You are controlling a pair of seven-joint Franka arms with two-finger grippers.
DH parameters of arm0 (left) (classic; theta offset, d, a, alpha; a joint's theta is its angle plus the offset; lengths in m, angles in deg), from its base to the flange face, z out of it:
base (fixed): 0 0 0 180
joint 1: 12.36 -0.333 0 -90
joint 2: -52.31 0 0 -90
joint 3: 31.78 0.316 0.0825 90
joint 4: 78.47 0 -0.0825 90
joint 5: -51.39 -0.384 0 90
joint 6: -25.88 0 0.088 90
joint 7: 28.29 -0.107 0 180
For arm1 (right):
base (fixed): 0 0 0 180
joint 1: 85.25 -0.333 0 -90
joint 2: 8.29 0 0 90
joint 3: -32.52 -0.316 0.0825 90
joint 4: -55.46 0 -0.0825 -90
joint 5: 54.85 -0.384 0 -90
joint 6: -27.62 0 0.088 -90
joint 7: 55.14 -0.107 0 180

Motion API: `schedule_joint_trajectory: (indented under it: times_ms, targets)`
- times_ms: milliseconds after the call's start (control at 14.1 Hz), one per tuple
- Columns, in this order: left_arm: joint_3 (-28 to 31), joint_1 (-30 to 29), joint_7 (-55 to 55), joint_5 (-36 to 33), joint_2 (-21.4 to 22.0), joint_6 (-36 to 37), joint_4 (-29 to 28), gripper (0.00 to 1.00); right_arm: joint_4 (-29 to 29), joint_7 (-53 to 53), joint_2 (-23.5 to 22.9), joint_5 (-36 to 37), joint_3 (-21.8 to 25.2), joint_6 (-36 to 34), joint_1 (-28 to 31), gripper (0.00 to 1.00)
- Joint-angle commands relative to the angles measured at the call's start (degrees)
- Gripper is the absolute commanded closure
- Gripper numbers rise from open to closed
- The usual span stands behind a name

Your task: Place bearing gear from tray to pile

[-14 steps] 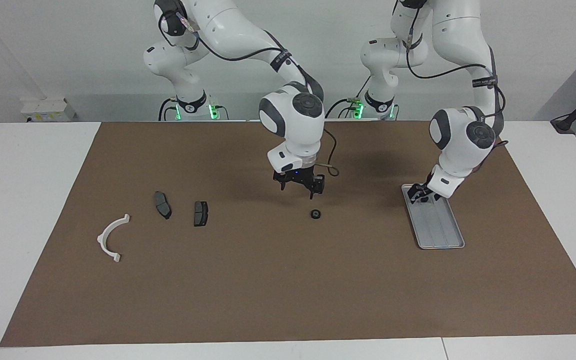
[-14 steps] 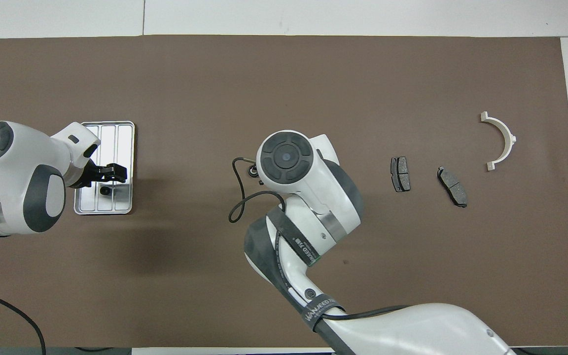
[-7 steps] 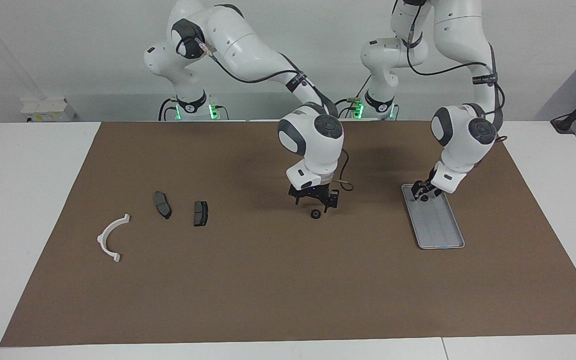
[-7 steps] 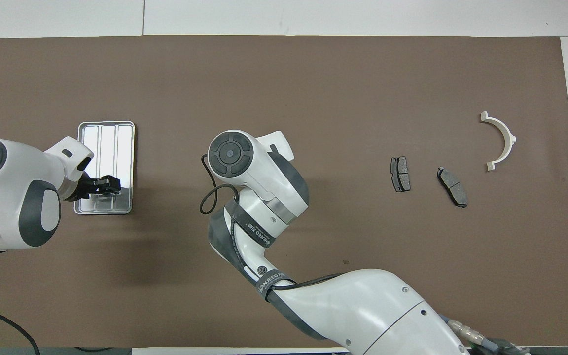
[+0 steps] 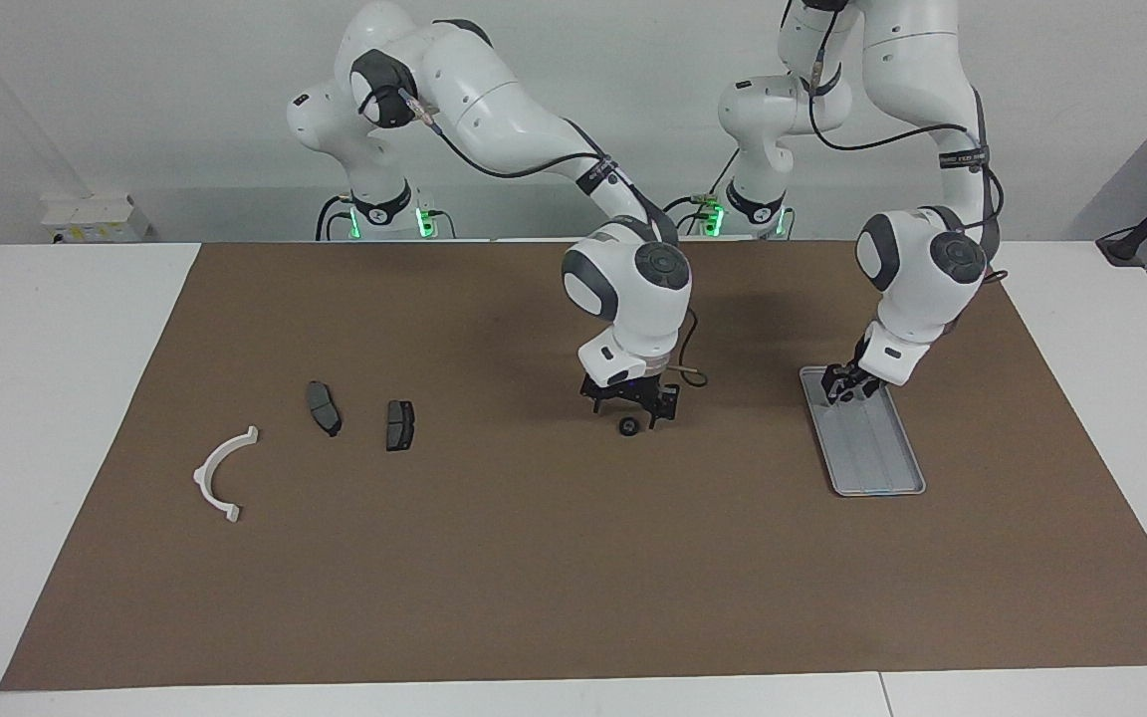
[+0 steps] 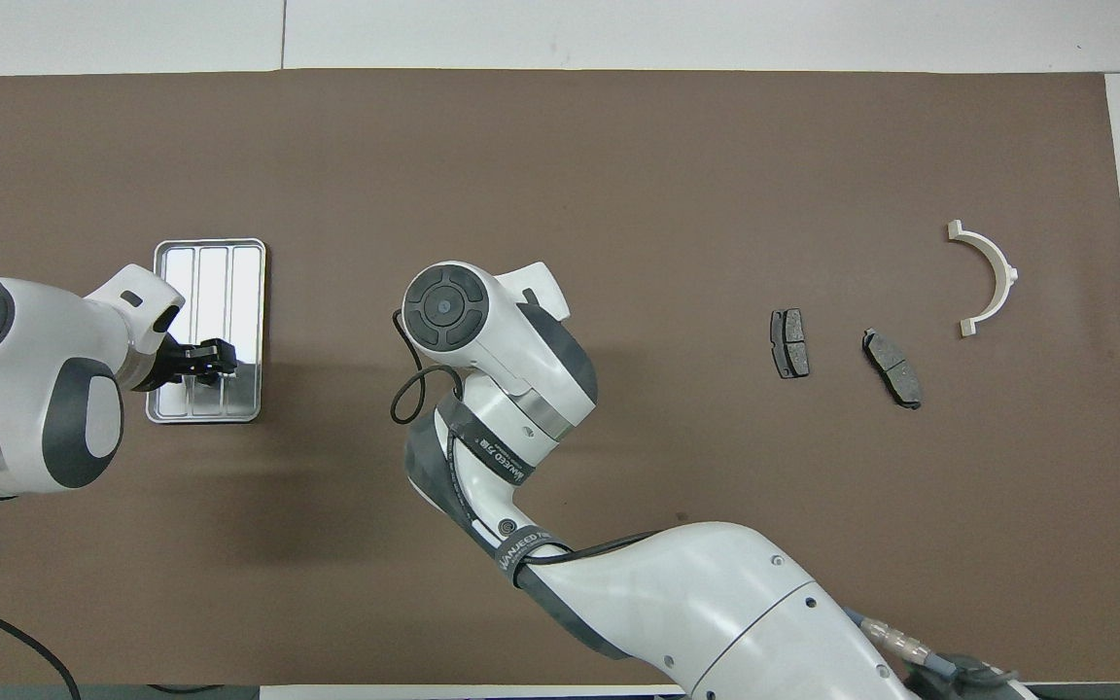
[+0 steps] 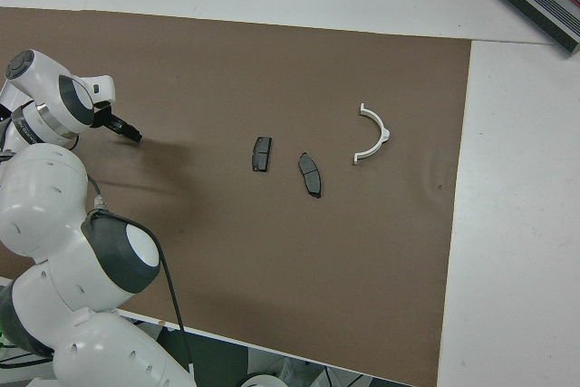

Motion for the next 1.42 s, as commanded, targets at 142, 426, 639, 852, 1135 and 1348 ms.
schedule_joint_trajectory:
  times_ms: [142,426,639,852,1135,1348]
  targets:
    - [-0.2,-0.2,1.0,-0.4,0.5,-2.0,-2.2,0.27,0.4,1.5,-0.9,-6.1,-0.5,6.3,1.0,0.03]
    - [-0.2,-0.1,1.1,-0.4,0.4,-2.2,-2.4,0.29,3.0,3.9,-0.8,-6.0,-0.4,7.2,1.0,0.03]
    - [-0.2,0.0,1.1,-0.4,0.3,-2.3,-2.4,0.47,3.5,3.7,-1.0,-5.9,-0.4,7.8,0.9,0.06]
    - [-0.2,0.0,1.1,-0.4,0.3,-2.2,-2.3,0.91,3.0,3.8,-1.0,-5.7,-0.4,6.6,1.2,0.24]
    - [-0.4,0.0,2.1,0.3,0.5,2.5,1.8,1.0,2.8,3.8,-1.3,-5.7,-0.4,5.0,1.2,0.46]
    - [-0.6,2.1,7.8,0.4,0.9,12.8,10.4,1.0,2.8,3.8,-1.3,-5.5,-0.4,5.2,1.9,0.63]
